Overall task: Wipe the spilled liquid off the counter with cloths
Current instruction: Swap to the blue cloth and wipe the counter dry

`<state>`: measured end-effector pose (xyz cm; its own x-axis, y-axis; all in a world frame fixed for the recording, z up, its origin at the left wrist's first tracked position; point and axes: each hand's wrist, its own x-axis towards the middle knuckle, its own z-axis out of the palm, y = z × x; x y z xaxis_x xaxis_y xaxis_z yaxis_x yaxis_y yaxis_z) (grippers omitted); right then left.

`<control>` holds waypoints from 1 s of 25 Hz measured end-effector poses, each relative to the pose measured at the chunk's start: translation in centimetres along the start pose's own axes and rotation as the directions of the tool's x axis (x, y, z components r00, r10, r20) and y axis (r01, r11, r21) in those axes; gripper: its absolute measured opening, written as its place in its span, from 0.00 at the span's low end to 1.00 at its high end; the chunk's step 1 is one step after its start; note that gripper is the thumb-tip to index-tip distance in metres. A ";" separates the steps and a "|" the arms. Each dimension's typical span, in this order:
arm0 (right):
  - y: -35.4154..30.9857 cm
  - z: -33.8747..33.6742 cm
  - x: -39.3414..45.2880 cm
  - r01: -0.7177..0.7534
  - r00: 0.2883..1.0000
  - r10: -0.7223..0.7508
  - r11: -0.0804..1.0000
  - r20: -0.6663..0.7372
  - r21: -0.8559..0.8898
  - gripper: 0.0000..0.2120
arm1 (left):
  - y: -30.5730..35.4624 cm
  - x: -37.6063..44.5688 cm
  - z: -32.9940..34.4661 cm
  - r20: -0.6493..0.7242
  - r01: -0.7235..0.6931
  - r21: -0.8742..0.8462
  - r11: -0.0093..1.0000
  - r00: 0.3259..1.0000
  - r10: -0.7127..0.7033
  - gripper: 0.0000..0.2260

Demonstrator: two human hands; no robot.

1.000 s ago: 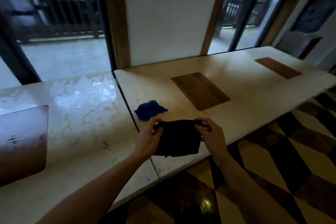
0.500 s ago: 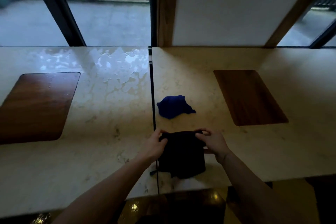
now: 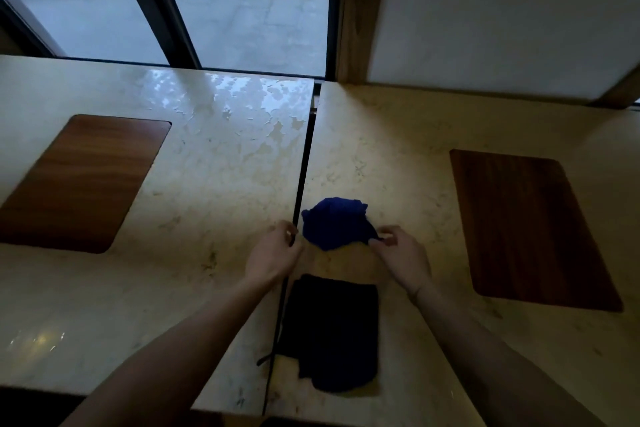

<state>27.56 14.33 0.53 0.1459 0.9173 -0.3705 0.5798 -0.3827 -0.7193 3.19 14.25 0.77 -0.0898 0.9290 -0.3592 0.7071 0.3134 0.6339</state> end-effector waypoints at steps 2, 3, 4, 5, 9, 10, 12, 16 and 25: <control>-1.6 0.0 3.2 0.027 0.999 -0.026 0.999 0.028 -0.019 0.27 | 1.0 3.1 -0.2 -0.006 0.035 -0.003 0.999 0.999 -0.035 0.24; -2.3 0.2 4.8 0.038 0.995 -0.034 0.998 0.092 -0.041 0.31 | 1.5 4.6 -0.1 0.027 0.046 -0.003 0.999 0.999 -0.046 0.27; -2.9 0.5 6.1 0.044 0.985 -0.032 0.997 0.169 -0.064 0.33 | 2.1 6.0 0.1 0.081 0.064 -0.005 0.998 0.995 -0.064 0.30; -3.2 0.8 7.3 0.047 0.971 -0.020 0.993 0.237 -0.106 0.34 | 2.7 7.0 0.4 0.141 0.082 -0.006 0.997 0.987 -0.080 0.31; -3.8 1.8 9.8 0.092 0.941 -0.008 0.968 0.338 -0.233 0.29 | 4.1 8.6 1.2 0.263 0.109 0.056 0.992 0.957 -0.120 0.24; -3.9 1.7 10.1 0.081 0.935 -0.008 0.978 0.355 -0.193 0.25 | 4.2 8.6 1.1 0.257 0.107 0.055 0.993 0.959 -0.118 0.22; -3.9 1.0 10.0 0.068 0.929 -0.027 0.993 0.369 -0.097 0.19 | 4.5 8.2 0.6 0.226 0.067 -0.002 0.998 0.972 -0.065 0.18; -4.6 -1.7 8.1 0.120 0.952 -0.161 0.978 0.260 0.169 0.11 | 5.8 5.8 -0.8 0.146 0.017 -0.346 0.938 0.989 0.036 0.10; -10.5 -5.3 2.9 0.418 0.890 -0.450 0.868 0.071 0.267 0.06 | 8.2 1.6 -7.7 0.064 -0.273 -0.334 0.902 0.948 0.311 0.09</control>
<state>26.16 21.56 10.12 -0.1879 0.9810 -0.0474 0.3501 0.0218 -0.9365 3.44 19.87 10.71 0.1799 0.9656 -0.1876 0.4278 0.0950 0.8989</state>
